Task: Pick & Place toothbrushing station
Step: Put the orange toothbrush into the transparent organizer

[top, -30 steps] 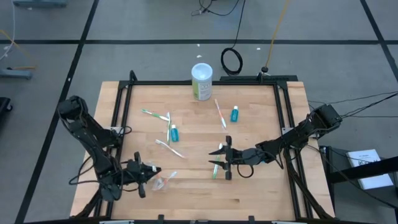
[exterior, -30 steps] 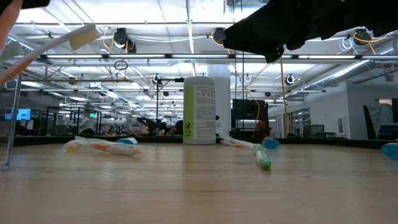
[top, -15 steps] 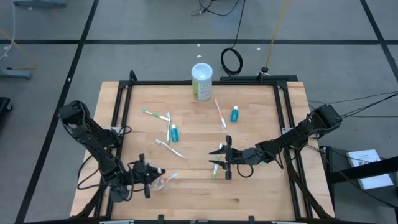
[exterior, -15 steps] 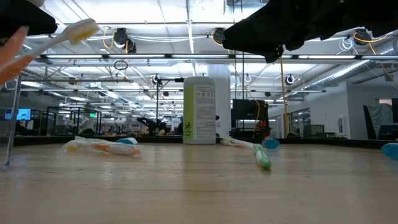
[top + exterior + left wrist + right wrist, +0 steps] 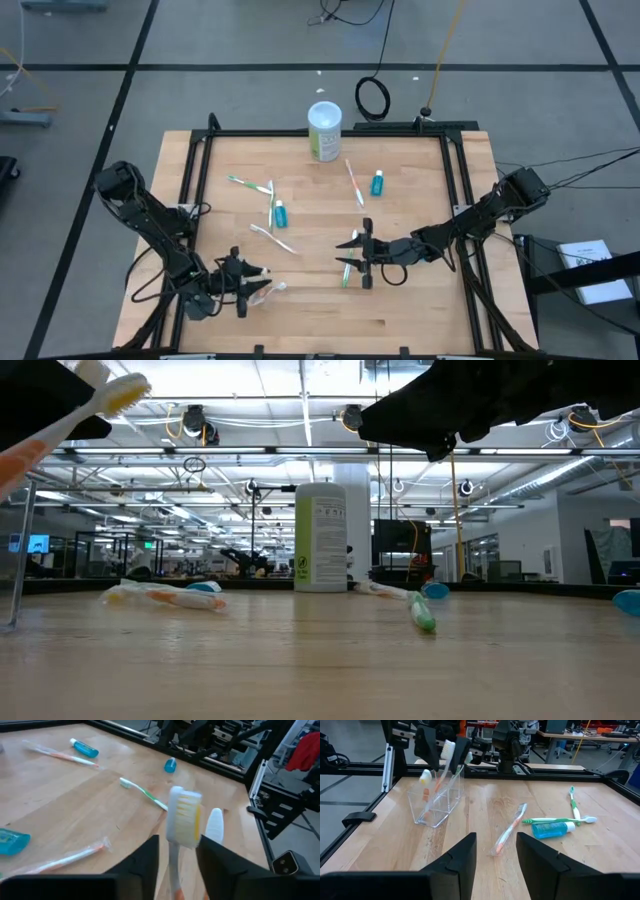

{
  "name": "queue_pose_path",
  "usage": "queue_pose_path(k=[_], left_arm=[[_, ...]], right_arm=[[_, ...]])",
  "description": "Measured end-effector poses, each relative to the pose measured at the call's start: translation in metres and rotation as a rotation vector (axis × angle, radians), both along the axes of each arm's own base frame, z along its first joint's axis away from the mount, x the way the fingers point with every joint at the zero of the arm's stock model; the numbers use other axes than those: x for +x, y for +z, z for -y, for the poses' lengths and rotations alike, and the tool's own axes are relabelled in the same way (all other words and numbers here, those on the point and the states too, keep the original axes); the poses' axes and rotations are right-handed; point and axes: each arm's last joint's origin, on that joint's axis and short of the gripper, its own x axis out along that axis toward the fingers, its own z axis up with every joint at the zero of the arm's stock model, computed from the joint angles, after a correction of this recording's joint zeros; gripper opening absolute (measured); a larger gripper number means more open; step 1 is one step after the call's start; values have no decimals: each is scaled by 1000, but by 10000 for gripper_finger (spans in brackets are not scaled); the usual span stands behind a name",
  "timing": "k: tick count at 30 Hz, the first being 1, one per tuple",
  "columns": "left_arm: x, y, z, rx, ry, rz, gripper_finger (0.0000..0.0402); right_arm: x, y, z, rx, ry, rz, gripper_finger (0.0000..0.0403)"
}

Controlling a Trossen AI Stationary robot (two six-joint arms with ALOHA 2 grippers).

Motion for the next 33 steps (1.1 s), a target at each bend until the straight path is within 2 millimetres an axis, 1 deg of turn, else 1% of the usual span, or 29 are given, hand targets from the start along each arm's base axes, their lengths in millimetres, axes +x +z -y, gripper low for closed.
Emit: queue_pose_path(k=[5, 10, 17, 28, 33], left_arm=[[1, 2, 1, 17, -10, 9, 182], [4, 11, 5, 14, -39, 68, 199], [6, 23, 8, 109, -84, 125, 192], [4, 30, 9, 149, -100, 153, 188], [5, 39, 10, 162, -84, 206, 189]], right_arm=[[0, 0, 0, -2, 0, -4, 130], [0, -1, 0, -3, 0, -6, 130], [0, -1, 0, -3, 0, -6, 130], [0, -2, 0, -9, 0, -20, 130], [0, -2, 0, -9, 0, -20, 130]])
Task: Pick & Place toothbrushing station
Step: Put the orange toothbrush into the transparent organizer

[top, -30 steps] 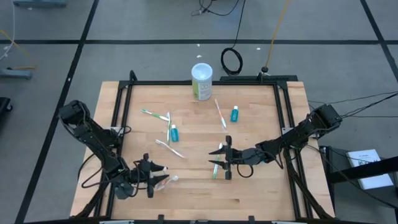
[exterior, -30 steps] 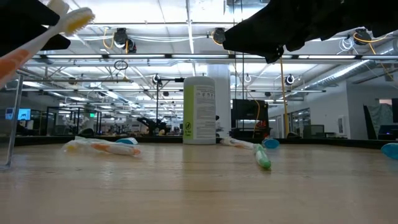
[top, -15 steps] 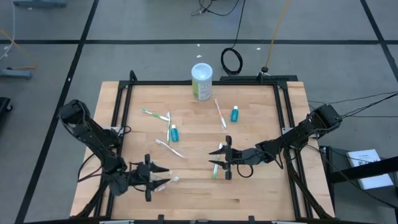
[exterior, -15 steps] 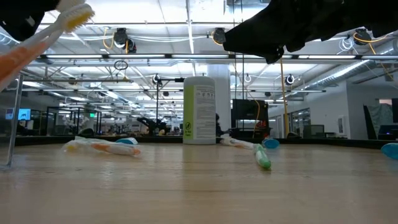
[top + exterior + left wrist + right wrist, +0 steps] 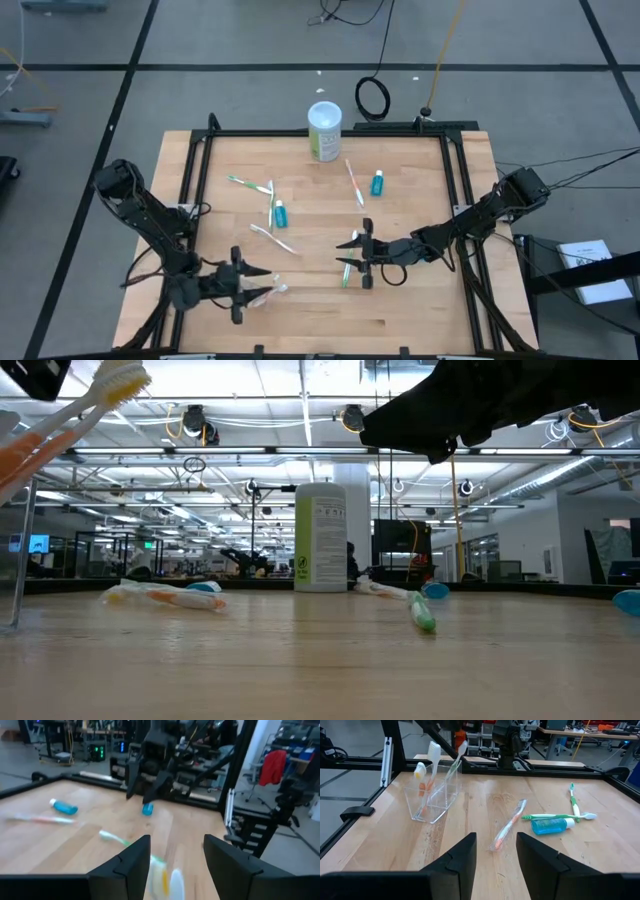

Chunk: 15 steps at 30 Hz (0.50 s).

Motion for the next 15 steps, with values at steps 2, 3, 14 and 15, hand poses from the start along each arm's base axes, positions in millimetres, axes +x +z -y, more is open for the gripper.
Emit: queue_pose_path(k=[2, 3, 14, 15], left_arm=[[0, 5, 0, 7, -4, 27, 189], [0, 7, 1, 4, -5, 44, 189], [2, 28, -3, 119, 21, 156, 189], [3, 28, -3, 123, 22, 158, 189]], right_arm=[[0, 0, 0, 0, 0, 0, 130], [0, 0, 0, 0, 0, 0, 130], [0, 0, -5, 102, 143, -19, 130], [0, 0, -5, 100, 142, -20, 130]])
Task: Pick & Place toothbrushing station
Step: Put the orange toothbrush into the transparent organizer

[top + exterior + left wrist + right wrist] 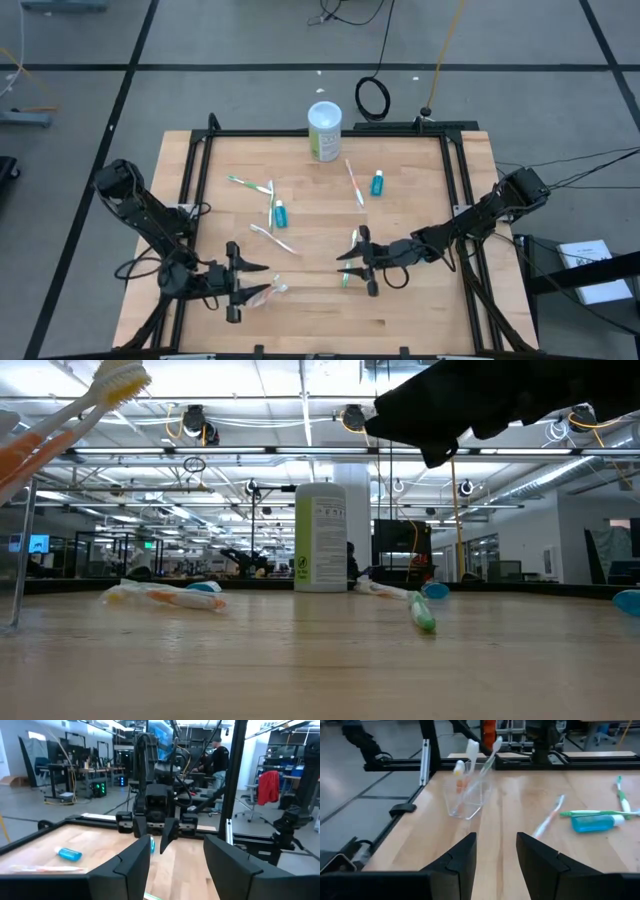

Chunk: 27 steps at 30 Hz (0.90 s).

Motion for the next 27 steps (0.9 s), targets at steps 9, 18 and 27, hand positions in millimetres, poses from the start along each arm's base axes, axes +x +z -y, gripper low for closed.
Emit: queue_pose_path(k=[9, 18, 27], left_arm=[[6, 15, -12, -10, -121, 55, 188], [18, 24, -58, 55, 8, -73, 188], [39, 25, -113, 1, 259, -120, 188]], right_arm=[[1, -14, 25, -30, -365, -113, 130], [6, -30, 91, 72, -653, -268, 130], [-2, -40, 161, 35, -801, -426, 148]])
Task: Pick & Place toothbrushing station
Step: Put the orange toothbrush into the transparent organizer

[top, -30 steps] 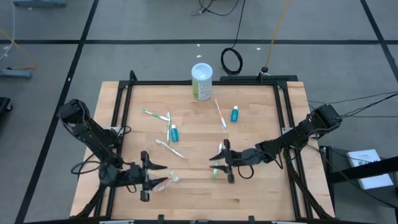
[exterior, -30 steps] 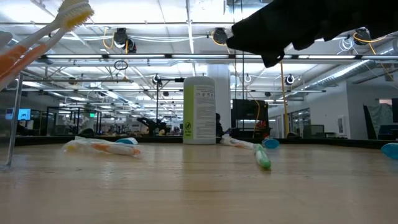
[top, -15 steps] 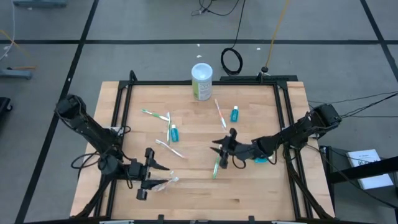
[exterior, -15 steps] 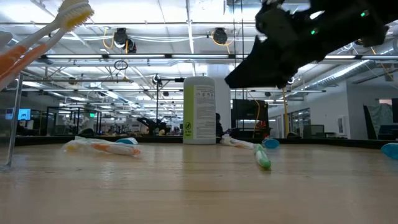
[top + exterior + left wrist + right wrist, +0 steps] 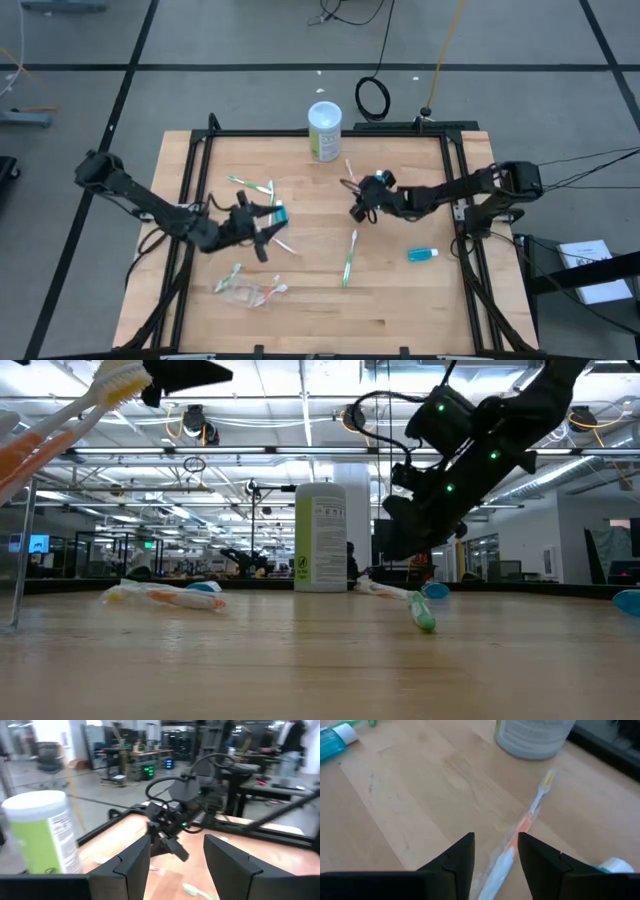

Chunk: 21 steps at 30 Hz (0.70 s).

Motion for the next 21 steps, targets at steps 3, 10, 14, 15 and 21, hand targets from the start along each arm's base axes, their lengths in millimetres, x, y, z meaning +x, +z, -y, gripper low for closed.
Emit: queue_pose_path(k=[3, 10, 14, 15, 21], left_arm=[[4, -1, -9, -30, 7, 7, 188], [8, -8, -16, -81, -45, -44, 188], [8, -9, -17, -87, -43, -51, 188], [8, -9, -17, -89, -46, -52, 189], [8, -10, -16, -94, -46, -54, 188]], right_arm=[[0, -4, 12, 29, -11, -7, 167], [8, -38, 22, 71, 5, -55, 195], [11, -56, 23, 77, -25, -73, 189], [11, -60, 23, 77, -40, -83, 184], [7, -74, 21, 86, -58, -159, 131]])
